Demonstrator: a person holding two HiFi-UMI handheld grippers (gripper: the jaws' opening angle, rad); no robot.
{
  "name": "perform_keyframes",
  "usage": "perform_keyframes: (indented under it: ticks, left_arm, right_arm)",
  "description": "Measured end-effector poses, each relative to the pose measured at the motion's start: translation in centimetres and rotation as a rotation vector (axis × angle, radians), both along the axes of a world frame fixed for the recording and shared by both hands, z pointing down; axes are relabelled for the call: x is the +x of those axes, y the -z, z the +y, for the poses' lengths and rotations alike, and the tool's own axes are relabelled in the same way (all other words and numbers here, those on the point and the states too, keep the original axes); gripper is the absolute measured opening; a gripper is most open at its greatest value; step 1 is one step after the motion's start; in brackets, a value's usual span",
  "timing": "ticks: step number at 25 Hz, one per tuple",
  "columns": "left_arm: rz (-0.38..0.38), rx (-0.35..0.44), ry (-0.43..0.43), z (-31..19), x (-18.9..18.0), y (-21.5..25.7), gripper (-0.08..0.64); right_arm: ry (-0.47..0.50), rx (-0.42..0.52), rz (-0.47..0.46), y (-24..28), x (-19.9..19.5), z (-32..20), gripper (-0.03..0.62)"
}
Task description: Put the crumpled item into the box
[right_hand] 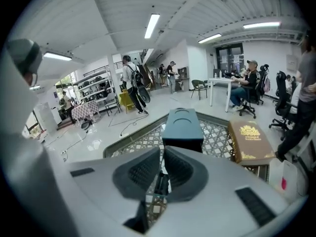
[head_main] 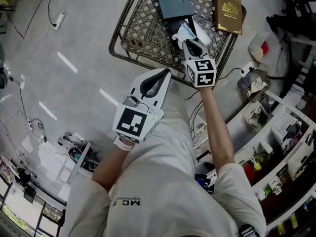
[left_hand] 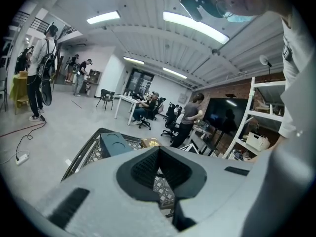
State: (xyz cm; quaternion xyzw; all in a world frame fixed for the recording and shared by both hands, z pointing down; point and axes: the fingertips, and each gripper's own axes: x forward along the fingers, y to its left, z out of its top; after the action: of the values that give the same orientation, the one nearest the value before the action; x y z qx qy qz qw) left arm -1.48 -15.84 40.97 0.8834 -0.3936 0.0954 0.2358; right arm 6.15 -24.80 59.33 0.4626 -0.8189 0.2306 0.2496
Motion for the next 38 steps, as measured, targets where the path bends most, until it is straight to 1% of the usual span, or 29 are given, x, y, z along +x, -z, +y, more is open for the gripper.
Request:
perform_keyframes:
  ticks: [7,13,16,20,24,27,33,38]
  left_arm:
    - [0.022,0.029,0.012,1.2,-1.4,2.3,0.021]
    - [0.033,0.074,0.006,2.7,-2.2,4.3,0.021]
    - [0.03,0.098,-0.003,3.3,-2.4,5.0,0.021]
    - [0.027,0.128,-0.009,4.4,-2.8,6.5,0.021]
    - [0.012,0.174,-0.019,5.3,-3.2,8.0,0.021]
    - [0.009,0.194,-0.014,5.9,-3.5,8.5,0.021]
    - [0.015,0.199,0.005,6.4,-4.0,8.6,0.021]
    - [0.021,0.206,0.011,7.0,-4.0,9.2,0.021]
  right_arm:
    - [0.004,0.127,-0.051,9.9,-0.6,2.6,0.026]
    - [-0.013,0.245,-0.085,17.8,-1.3,6.3,0.026]
    - [-0.035,0.3,-0.108,21.0,-1.4,8.0,0.026]
    - [-0.044,0.355,-0.101,24.4,-1.2,10.5,0.025]
    - [-0.049,0.38,-0.097,26.2,-0.9,13.0,0.025]
    - [-0.067,0.387,-0.101,26.7,-0.5,14.6,0.025]
    - [-0.1,0.407,-0.122,27.2,-0.2,16.1,0.025]
    - [-0.074,0.426,-0.107,27.5,-0.8,16.8,0.023]
